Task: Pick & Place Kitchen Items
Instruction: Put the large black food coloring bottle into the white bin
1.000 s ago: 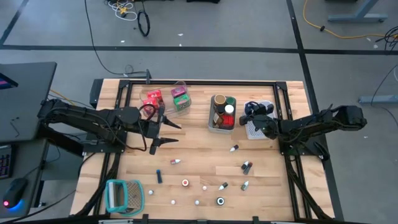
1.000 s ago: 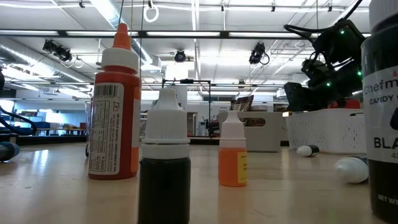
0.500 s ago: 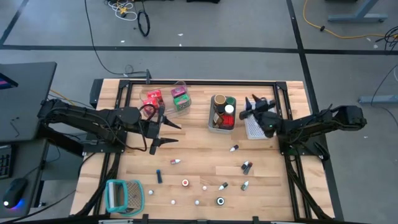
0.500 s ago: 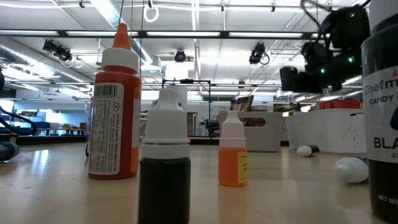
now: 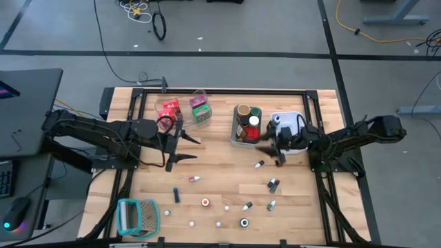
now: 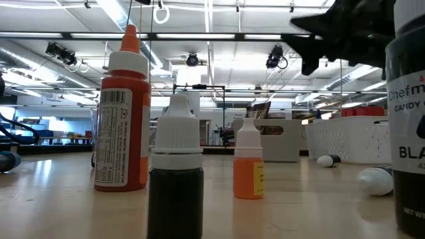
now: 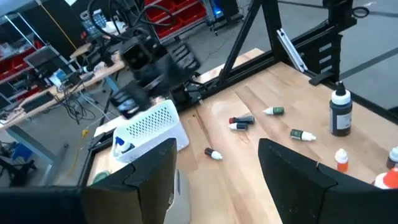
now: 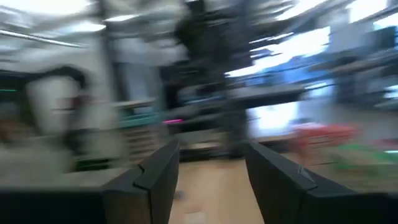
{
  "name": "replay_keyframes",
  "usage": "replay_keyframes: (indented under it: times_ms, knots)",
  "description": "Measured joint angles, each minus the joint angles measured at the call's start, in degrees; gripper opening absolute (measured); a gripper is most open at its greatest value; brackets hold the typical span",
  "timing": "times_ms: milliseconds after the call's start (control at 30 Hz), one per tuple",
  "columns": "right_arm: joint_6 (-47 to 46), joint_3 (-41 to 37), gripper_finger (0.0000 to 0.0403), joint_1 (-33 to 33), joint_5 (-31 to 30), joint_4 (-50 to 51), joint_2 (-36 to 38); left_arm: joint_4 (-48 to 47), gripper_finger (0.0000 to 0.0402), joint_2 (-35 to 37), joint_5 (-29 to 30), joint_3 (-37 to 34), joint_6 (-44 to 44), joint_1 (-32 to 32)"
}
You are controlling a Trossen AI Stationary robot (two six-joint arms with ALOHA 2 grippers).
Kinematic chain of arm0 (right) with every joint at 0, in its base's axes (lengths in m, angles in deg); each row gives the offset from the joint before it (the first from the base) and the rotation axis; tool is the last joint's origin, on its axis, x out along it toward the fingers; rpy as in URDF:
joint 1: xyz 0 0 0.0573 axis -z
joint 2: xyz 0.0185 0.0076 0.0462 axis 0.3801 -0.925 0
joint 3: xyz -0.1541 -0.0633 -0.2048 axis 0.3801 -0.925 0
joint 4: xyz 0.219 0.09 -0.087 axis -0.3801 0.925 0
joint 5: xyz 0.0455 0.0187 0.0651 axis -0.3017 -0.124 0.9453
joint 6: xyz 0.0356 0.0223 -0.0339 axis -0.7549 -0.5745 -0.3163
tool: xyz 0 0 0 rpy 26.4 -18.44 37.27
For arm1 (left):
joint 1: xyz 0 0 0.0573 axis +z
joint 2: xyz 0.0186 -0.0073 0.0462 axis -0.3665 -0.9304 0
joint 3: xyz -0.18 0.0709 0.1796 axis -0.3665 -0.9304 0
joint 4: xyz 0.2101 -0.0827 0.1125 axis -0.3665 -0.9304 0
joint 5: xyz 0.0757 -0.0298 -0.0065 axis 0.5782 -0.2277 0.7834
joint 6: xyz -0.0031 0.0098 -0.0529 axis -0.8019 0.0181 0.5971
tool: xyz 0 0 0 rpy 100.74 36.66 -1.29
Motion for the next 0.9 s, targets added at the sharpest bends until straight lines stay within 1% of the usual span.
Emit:
replay_keyframes:
  times_ms: [67,167,267,333,467,600,667,767,900]
  knots:
    - [-3.86,0.0,0.0194,-1.85,5.34,0.01,0.0,-0.11,0.0236,-0.1,-0.05,0.0,1.47,0.0]
    - [-5.71,0.19,0.0194,-5.43,9.16,0.33,0.0,0.06,0.0236,-0.3,-1.76,0.0,4.48,0.0]
    - [-2.95,2.14,0.0194,-9.52,9.55,2.97,-0.06,0.0,0.0236,-0.97,-4.16,-0.11,7.19,0.0]
    - [0.11,4.64,0.0194,-12.2,9.48,6.67,-0.57,1.01,0.0236,-1.64,-6.19,0.01,8.96,0.0]
    - [5.89,11.8,0.0194,-16.75,9.79,14.99,-3.5,2.55,0.0236,-3.63,-8.15,-0.09,12.08,-0.12]
    - [7.31,19.25,0.0194,-20.12,13.71,23.66,-8.77,5.01,0.0236,-6.04,-8.16,-0.07,15.23,-0.54]
    - [7.76,22.14,0.0194,-21.9,15.99,26.1,-12.25,5.59,0.0236,-6.99,-8.12,0.0,16.5,-0.98]
    - [8.94,24.34,0.0194,-24.97,17.23,26.3,-18.1,6.81,0.0236,-8.27,-8.14,0.02,17.93,-2.39]
    - [11.52,26.84,0.0194,-28.29,16.6,22.33,-26.17,7.91,0.0236,-8.37,-8.1,0.01,19.12,-4.89]
